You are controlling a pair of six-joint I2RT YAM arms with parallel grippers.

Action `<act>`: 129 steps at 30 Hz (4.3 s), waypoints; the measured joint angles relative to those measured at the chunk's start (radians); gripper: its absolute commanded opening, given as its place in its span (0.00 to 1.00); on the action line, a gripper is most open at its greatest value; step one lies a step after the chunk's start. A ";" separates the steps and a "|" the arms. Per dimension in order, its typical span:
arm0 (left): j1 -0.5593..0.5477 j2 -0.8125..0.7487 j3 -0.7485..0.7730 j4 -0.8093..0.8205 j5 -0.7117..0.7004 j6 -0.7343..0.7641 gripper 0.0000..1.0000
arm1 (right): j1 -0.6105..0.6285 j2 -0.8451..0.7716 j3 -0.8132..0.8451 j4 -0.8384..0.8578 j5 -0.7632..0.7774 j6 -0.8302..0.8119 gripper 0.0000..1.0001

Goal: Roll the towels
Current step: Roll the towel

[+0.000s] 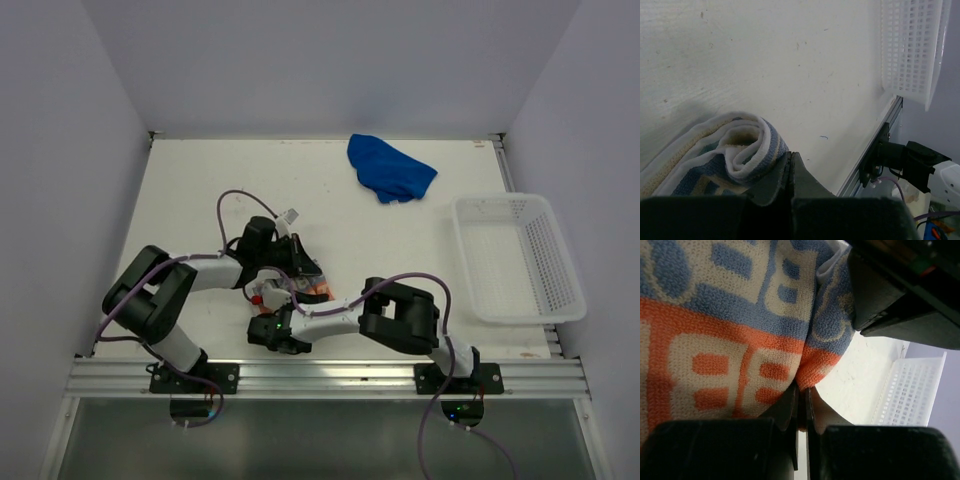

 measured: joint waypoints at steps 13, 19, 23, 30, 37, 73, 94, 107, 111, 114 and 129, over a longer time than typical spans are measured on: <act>0.000 0.092 -0.008 0.048 -0.016 0.011 0.00 | 0.001 0.004 -0.001 0.003 0.000 -0.027 0.16; -0.001 0.114 0.012 0.044 -0.022 0.019 0.00 | -0.005 -0.018 -0.003 -0.001 -0.018 -0.032 0.44; -0.003 0.124 0.021 0.042 -0.023 0.019 0.00 | -0.011 -0.041 -0.002 -0.031 -0.029 -0.038 0.52; -0.008 0.131 0.024 0.041 -0.023 0.024 0.00 | -0.012 -0.069 -0.008 -0.068 -0.061 -0.023 0.59; -0.022 0.131 0.024 0.042 -0.024 0.037 0.00 | -0.014 -0.131 -0.084 -0.054 -0.077 0.007 0.61; 0.004 0.144 -0.011 0.109 -0.054 0.040 0.00 | -0.030 -0.431 -0.066 -0.079 -0.099 0.410 0.75; 0.005 0.119 -0.042 0.122 -0.077 0.041 0.00 | -0.526 -0.857 -0.627 0.510 -0.826 0.473 0.45; 0.006 0.113 -0.046 0.122 -0.081 0.042 0.00 | -0.566 -0.740 -0.676 0.637 -1.024 0.483 0.42; 0.006 0.110 -0.046 0.117 -0.083 0.045 0.00 | -0.566 -0.729 -0.708 0.660 -1.038 0.480 0.42; 0.006 0.109 -0.046 0.115 -0.084 0.046 0.00 | -0.566 -0.727 -0.733 0.683 -1.038 0.477 0.42; 0.006 0.085 -0.018 0.026 -0.101 0.061 0.00 | -0.499 -0.695 -0.764 0.783 -0.990 0.391 0.34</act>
